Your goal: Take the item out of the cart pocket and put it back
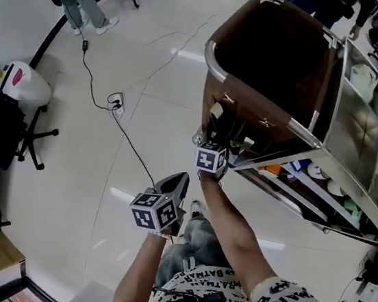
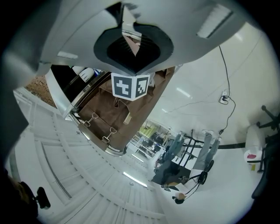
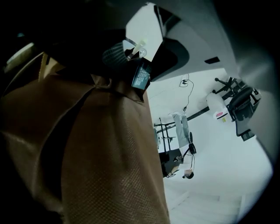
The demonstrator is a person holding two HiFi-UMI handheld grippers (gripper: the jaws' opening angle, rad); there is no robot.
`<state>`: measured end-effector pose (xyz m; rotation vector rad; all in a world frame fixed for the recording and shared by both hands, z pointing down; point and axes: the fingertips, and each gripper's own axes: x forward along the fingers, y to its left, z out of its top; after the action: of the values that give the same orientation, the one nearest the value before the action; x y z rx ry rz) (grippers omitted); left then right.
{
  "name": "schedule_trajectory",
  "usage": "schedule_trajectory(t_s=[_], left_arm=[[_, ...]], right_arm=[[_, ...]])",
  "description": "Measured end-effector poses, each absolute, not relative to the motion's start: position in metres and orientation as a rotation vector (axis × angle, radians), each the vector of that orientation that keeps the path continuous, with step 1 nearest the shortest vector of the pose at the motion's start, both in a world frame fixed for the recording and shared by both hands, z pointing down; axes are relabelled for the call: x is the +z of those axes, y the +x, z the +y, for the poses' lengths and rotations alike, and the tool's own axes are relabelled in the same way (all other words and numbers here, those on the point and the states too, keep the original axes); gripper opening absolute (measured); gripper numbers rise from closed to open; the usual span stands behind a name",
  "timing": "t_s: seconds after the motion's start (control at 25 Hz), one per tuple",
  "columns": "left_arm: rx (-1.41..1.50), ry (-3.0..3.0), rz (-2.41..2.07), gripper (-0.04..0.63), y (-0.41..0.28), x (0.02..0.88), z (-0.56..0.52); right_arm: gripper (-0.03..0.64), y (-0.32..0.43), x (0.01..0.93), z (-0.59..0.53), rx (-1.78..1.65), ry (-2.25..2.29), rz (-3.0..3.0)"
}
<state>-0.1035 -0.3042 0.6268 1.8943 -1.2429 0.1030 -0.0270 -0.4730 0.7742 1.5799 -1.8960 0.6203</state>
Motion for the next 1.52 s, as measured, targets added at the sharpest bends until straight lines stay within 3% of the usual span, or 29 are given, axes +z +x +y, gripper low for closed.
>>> schedule_trajectory(t_s=[0.16,0.24,0.56,1.04,1.52], left_arm=[[0.084,1.909,-1.249,-0.002,-0.104,0.616,-0.302],[0.077,1.918,-1.250,-0.002,-0.104,0.611,-0.298],[0.054,1.972,-1.251,-0.002,-0.100,0.578,-0.259],[0.039,2.087,-1.211,-0.002,-0.082,0.536,-0.157],[-0.009,2.200,-1.193,-0.002,-0.013,0.497,-0.114]], right_arm=[[0.103,-0.023,0.744,-0.471,0.546,1.605,-1.951],[0.098,-0.023,0.729,-0.468,0.513,1.605,-1.981],[0.097,-0.021,0.660,-0.424,0.393,1.621,-2.100],[0.097,0.018,0.531,-0.252,0.290,1.614,-2.322],[0.097,0.100,0.490,-0.119,0.292,1.574,-2.361]])
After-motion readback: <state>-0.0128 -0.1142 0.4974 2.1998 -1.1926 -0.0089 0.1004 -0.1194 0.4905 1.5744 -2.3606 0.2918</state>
